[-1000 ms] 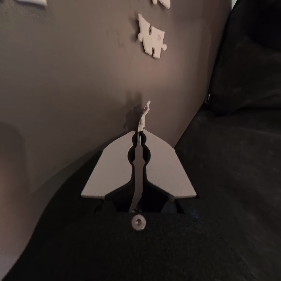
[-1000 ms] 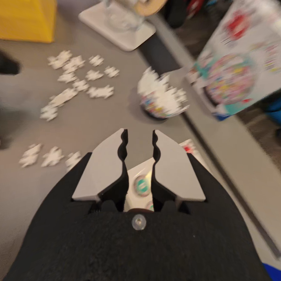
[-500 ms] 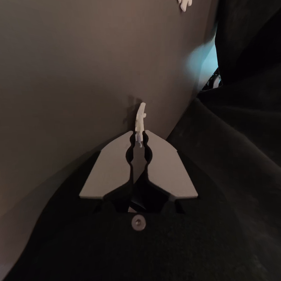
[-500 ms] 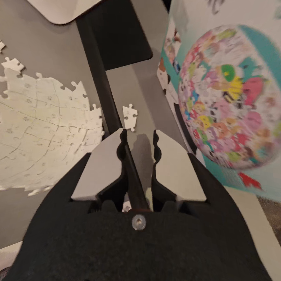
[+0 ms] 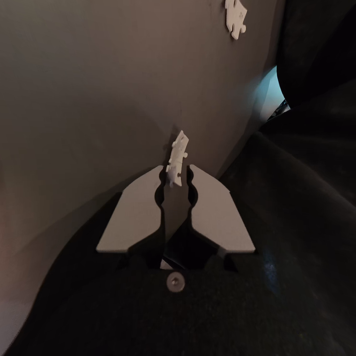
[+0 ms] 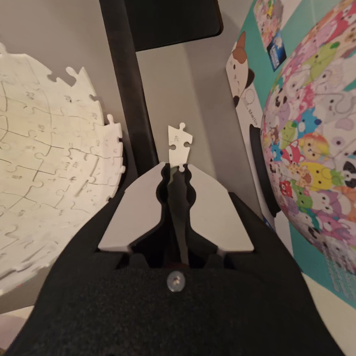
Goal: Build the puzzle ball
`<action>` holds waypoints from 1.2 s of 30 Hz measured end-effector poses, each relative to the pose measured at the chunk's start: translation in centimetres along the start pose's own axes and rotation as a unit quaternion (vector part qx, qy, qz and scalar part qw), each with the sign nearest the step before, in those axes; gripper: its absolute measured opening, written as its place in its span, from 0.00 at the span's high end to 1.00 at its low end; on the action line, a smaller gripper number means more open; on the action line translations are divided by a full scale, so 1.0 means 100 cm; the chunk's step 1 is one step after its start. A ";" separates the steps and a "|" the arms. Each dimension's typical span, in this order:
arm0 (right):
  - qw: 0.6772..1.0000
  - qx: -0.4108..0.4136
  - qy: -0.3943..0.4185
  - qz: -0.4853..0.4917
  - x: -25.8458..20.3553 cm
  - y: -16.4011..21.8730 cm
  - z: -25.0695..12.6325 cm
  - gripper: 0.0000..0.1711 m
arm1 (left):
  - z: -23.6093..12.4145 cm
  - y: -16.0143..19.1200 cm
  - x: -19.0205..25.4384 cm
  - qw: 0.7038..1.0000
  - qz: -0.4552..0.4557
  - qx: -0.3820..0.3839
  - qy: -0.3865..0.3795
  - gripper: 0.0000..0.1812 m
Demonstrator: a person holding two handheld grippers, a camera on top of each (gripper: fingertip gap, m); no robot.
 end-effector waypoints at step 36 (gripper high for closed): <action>0.847 -0.155 -0.182 -0.474 -0.407 -0.086 -0.021 0.83 | -0.006 0.065 0.035 0.899 0.254 0.346 -0.080 0.81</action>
Point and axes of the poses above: each gripper's, where its closed fingertips meet, z out along the fingers, y out of its underside, x = y × z across the jaws, the point moved 9 cm from there along -z, back along the fingers, and after that the axes turned 9 degrees about -z, right-handed, at the moved point
